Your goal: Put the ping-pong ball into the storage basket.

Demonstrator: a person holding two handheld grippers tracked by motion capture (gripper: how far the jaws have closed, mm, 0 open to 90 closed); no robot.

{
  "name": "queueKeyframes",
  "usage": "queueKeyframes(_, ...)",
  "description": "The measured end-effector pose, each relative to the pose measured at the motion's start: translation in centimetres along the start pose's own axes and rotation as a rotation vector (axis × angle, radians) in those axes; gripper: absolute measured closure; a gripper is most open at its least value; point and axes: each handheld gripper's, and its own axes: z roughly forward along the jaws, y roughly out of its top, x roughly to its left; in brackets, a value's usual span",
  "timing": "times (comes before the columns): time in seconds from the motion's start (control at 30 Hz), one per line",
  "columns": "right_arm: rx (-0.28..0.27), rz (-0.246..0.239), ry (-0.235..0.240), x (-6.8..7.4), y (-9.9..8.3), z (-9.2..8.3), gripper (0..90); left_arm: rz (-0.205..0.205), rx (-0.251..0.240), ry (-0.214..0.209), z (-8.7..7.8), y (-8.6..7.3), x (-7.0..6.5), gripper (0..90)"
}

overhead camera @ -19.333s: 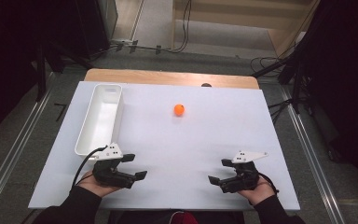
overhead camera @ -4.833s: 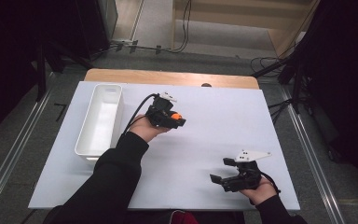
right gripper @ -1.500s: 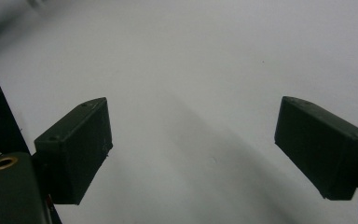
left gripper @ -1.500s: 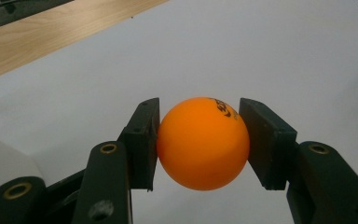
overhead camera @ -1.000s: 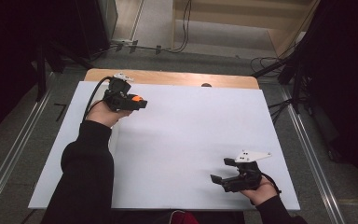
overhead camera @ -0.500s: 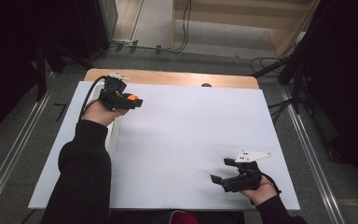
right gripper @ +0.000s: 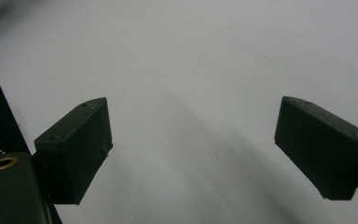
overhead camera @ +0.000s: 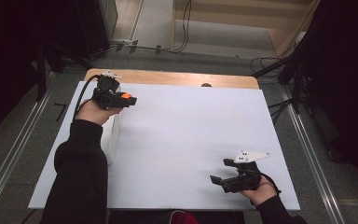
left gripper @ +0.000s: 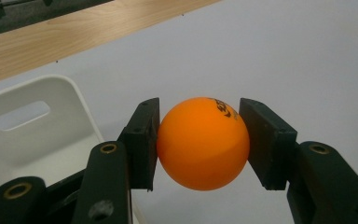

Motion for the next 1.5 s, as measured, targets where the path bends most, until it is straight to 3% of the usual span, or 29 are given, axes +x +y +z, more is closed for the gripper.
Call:
queueKeyframes(0.57, -0.001, -0.001, -0.004, 0.0, 0.0, 0.0, 9.8, -0.034, -0.011, 0.003, -0.6, -0.4, 1.1, 50.0)
queueKeyframes(1.5, 0.0, 0.001, 0.001, 0.0, 0.0, 0.0, 9.7, -0.119, -0.005, 0.084, -1.0, -1.7, 4.0, 49.9)
